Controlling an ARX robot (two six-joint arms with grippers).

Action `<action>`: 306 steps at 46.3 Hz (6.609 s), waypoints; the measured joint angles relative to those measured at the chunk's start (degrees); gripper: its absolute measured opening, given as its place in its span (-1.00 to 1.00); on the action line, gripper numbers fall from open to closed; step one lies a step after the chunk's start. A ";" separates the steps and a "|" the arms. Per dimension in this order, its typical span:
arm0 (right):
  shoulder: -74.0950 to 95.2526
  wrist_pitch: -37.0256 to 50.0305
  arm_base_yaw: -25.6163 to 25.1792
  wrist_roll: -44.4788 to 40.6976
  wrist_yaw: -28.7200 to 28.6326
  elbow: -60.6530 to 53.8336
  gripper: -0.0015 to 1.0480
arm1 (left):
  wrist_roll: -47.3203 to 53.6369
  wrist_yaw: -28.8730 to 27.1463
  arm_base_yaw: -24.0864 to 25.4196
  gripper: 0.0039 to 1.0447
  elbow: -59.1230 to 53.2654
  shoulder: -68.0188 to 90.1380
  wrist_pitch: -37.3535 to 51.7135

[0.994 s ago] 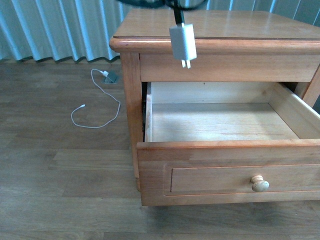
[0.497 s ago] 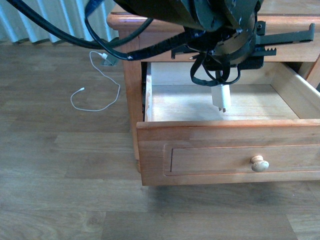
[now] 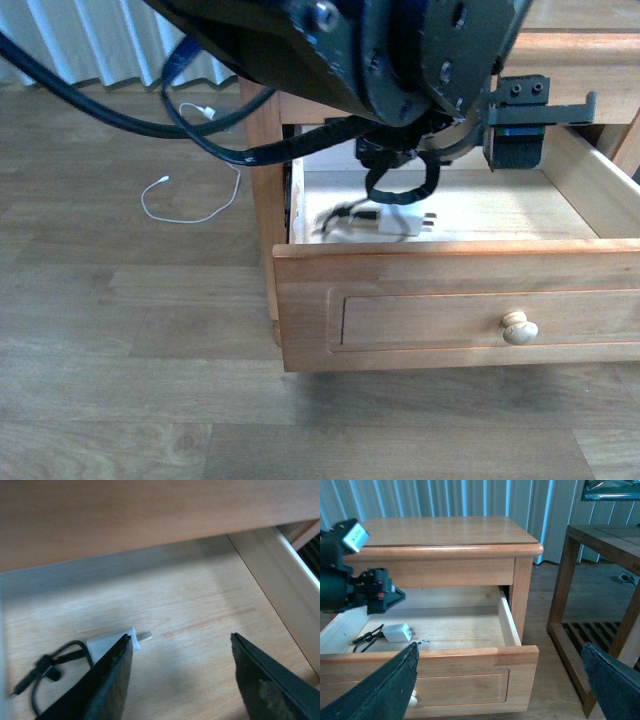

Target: Put charger into drawer

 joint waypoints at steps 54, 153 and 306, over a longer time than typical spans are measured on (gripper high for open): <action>0.00 0.00 0.02 0.00 -0.04 0.00 0.84 | 3.30 -46.25 -4.63 0.89 -53.92 -92.24 -14.03; 0.98 6.14 0.07 -5.18 -1.27 -0.13 0.84 | 17.77 12.57 38.69 -0.20 -81.50 -121.15 -12.87; 40.61 3.54 5.77 0.11 4.15 15.89 0.84 | 17.92 12.57 38.73 0.89 -81.50 -121.22 -12.87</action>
